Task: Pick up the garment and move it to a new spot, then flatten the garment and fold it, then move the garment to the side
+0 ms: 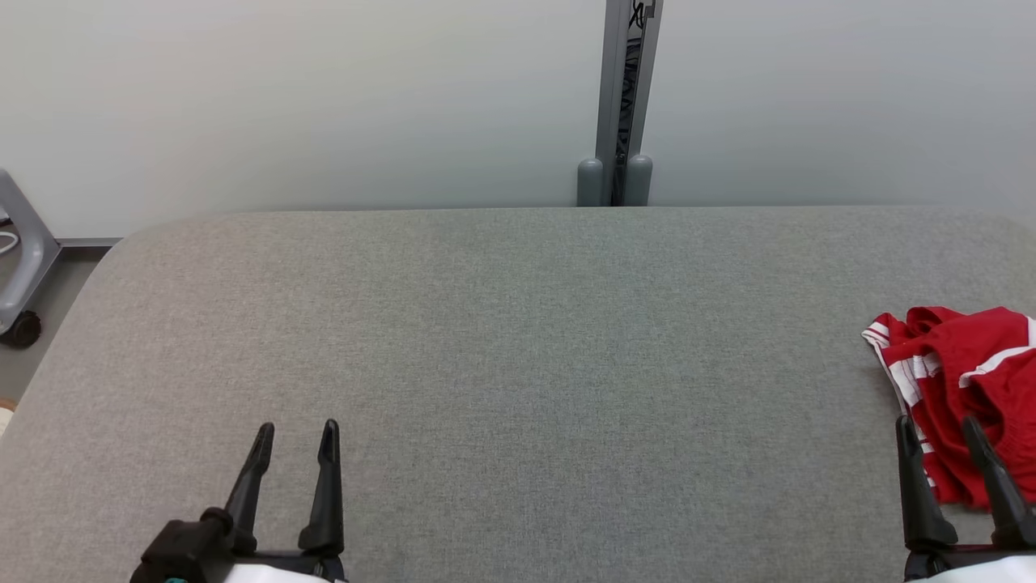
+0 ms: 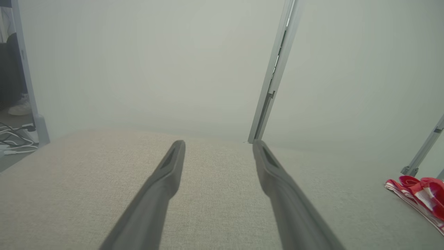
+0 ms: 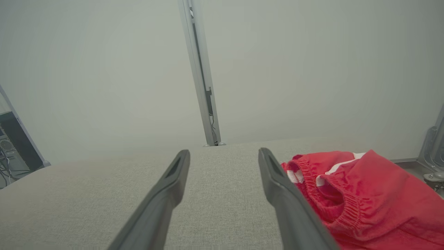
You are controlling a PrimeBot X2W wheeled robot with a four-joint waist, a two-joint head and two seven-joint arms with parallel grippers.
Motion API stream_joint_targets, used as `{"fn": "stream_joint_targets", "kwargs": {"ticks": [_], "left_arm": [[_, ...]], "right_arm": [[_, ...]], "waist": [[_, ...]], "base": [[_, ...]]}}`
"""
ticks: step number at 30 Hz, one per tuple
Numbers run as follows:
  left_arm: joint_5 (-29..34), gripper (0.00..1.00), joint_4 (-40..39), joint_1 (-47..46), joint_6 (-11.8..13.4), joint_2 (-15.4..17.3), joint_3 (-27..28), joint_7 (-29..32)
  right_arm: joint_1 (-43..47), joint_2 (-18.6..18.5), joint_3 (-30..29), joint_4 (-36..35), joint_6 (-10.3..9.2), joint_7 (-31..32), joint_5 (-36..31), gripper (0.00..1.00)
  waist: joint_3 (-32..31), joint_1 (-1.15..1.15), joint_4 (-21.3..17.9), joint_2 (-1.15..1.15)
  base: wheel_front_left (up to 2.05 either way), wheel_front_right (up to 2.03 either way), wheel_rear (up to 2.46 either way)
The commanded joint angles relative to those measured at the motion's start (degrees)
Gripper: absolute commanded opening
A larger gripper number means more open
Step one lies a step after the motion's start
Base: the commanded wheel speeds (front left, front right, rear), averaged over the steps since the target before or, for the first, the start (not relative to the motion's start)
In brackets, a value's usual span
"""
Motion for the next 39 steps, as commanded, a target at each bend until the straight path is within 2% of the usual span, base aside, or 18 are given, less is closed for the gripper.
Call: {"fn": "stream_joint_targets", "kwargs": {"ticks": [1, 14, 36, 37, 39], "left_arm": [[0.8, 1.00, 0.2, 0.8, -0.4, -0.3, 0.4, -0.1], [4.5, 1.00, 1.7, 0.5, -3.6, -2.0, 2.9, -0.1], [4.0, 1.00, 3.6, -0.3, -5.2, -2.7, 4.3, -0.1], [4.1, 0.00, 3.6, 0.5, -5.0, -2.8, 4.0, 0.0], [4.0, 0.00, 4.5, 0.8, -5.0, -3.0, 3.9, 0.1]], "right_arm": [[0.5, 0.0, -0.2, -0.3, -0.01, -0.6, -0.3, 1.00], [-0.2, -0.5, 1.9, -0.1, -0.01, -0.2, -0.8, 1.00], [-0.8, 0.1, 2.3, 0.7, -0.01, 0.4, -0.5, 1.00], [-0.7, 0.4, 2.2, 0.5, 0.00, 0.1, -0.4, 0.00], [-0.4, 0.9, 2.3, 1.1, 0.00, 0.1, -0.3, 0.00]], "waist": [[-0.1, 0.00, -0.2, 0.00], [0.1, 0.00, -0.5, 0.00], [0.1, 0.00, -0.4, 0.00], [0.1, 0.00, -0.3, 0.00], [0.1, 0.00, -0.4, 0.00]], "base": [[0.00, 0.00, 0.00], [0.00, 0.00, 0.00], [0.00, 0.00, 0.00], [0.00, 0.00, 0.00], [0.00, 0.00, 0.00]]}}
